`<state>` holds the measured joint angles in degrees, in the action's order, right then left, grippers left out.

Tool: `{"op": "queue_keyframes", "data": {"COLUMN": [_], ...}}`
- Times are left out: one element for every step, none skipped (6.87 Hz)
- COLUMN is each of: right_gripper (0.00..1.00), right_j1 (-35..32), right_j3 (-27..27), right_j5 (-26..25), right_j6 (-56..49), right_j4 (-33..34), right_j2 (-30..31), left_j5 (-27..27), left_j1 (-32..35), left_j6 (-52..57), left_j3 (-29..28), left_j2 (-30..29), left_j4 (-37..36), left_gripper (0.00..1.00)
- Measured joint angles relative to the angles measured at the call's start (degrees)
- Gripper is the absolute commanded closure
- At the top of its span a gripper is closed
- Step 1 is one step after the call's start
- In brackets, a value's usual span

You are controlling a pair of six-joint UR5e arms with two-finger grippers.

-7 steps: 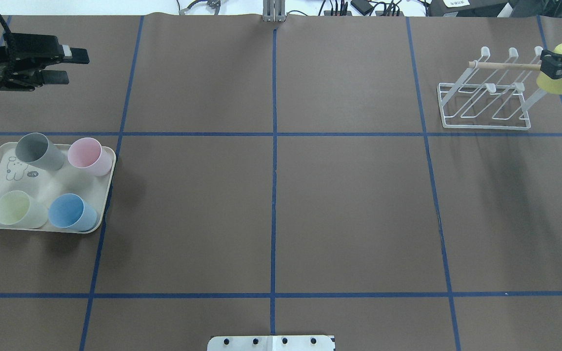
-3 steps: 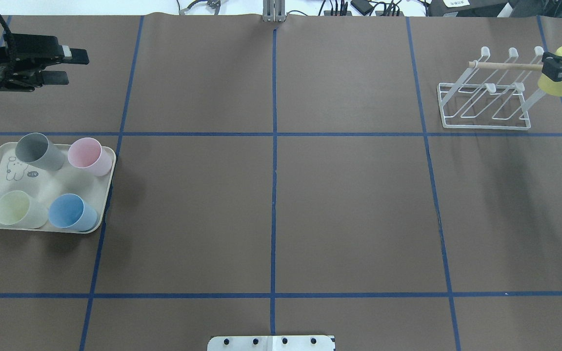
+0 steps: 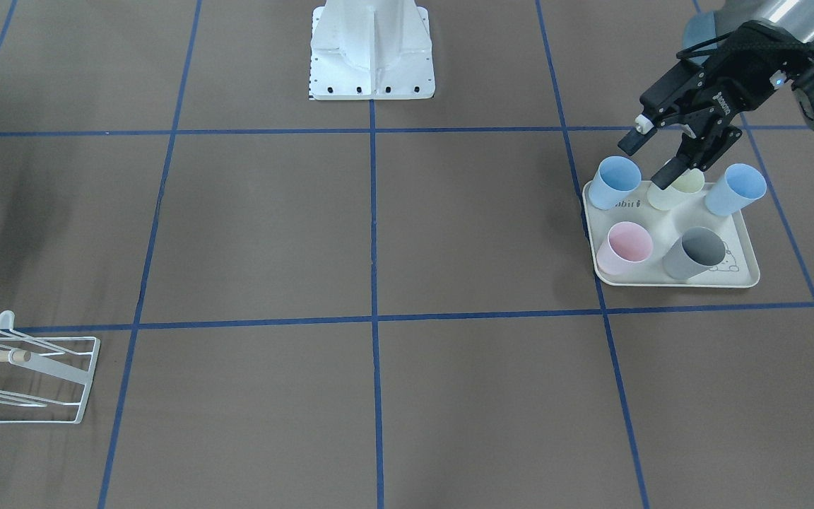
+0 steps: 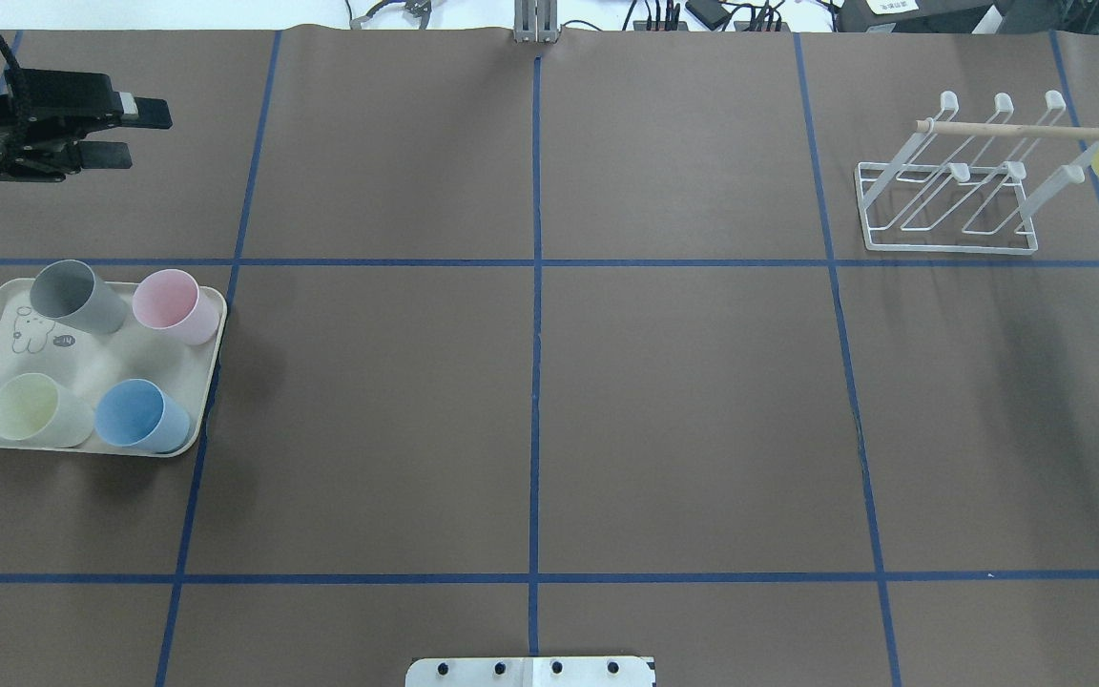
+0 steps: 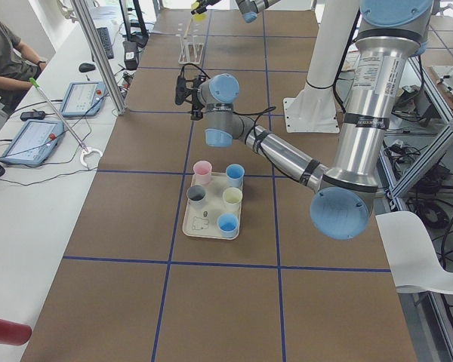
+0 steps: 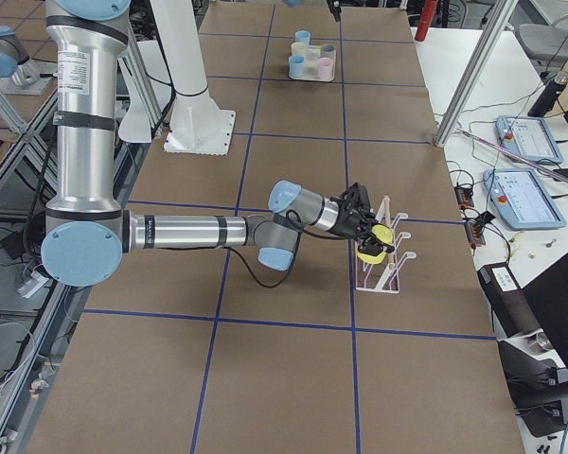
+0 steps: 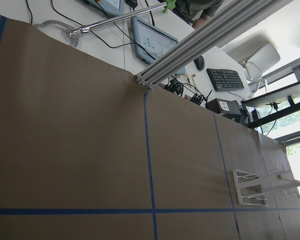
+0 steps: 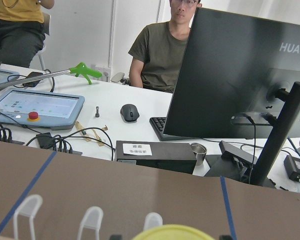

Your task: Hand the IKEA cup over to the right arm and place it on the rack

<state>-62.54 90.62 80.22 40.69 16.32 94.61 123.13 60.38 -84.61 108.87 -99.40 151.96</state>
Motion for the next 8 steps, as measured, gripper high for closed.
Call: {"op": "queue_keyframes", "data": {"right_gripper": [1.0,1.0,1.0,1.0,1.0,1.0,1.0,1.0], "right_j1": [0.2,0.9,2.5,3.6,4.3,4.7,4.8,5.0], "right_j3": [-0.1,-0.3,-0.4,-0.4,-0.7,-1.4,-2.3,-3.0], "right_j5": [-1.3,-3.0,-5.0,-6.2,-6.8,-6.9,-7.0,-7.0], "right_j6": [0.2,0.7,1.7,2.5,3.0,3.3,3.5,3.6], "right_j4": [-1.3,-1.8,-1.9,-2.0,-2.0,-2.3,-3.1,-4.1], "right_j2": [0.5,0.7,0.7,0.7,0.7,0.7,0.6,0.5], "left_j5": [0.0,0.0,0.0,0.0,0.0,0.0,0.0,0.0], "left_j1": [0.0,0.0,0.0,0.0,-0.1,-0.1,-0.1,-0.1], "left_j6": [0.0,0.0,0.0,0.1,0.1,0.1,0.1,0.1], "left_j3": [0.0,-0.1,-0.2,-0.2,-0.2,-0.2,-0.2,-0.2], "left_j2": [0.1,0.3,0.5,0.6,0.8,1.0,1.0,1.0], "left_j4": [0.0,0.1,0.1,0.2,0.3,0.4,0.5,0.5], "left_gripper": [0.0,0.0,0.0,0.0,0.0,0.0,0.0,0.0]}}
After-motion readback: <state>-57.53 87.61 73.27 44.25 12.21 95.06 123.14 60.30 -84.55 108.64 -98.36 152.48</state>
